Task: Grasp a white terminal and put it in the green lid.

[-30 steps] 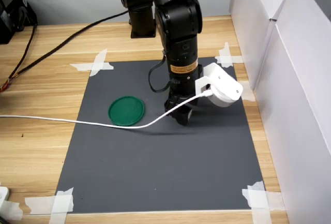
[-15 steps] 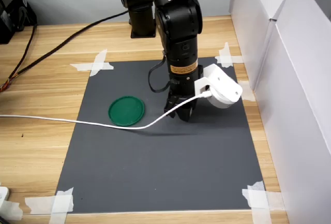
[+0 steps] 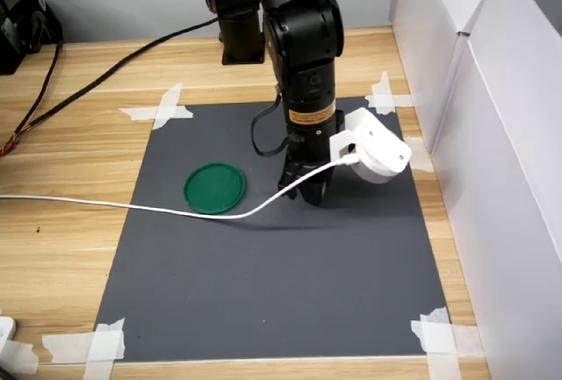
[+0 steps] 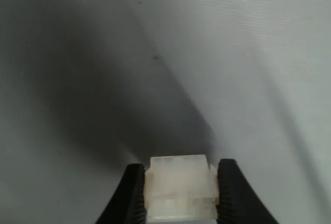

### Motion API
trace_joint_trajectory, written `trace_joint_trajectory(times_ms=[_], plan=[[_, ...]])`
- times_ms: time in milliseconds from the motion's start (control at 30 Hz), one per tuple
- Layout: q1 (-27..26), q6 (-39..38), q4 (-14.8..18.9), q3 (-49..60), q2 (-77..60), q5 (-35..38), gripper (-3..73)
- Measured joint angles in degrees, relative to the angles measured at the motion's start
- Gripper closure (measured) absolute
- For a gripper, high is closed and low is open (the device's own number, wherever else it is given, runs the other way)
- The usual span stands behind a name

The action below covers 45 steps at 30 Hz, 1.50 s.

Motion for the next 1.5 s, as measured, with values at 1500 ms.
trace_joint_trajectory(times_ms=[1500], plan=[[-23.24, -18.12, 1.3, 10.24, -11.72, 1.01, 38.1]])
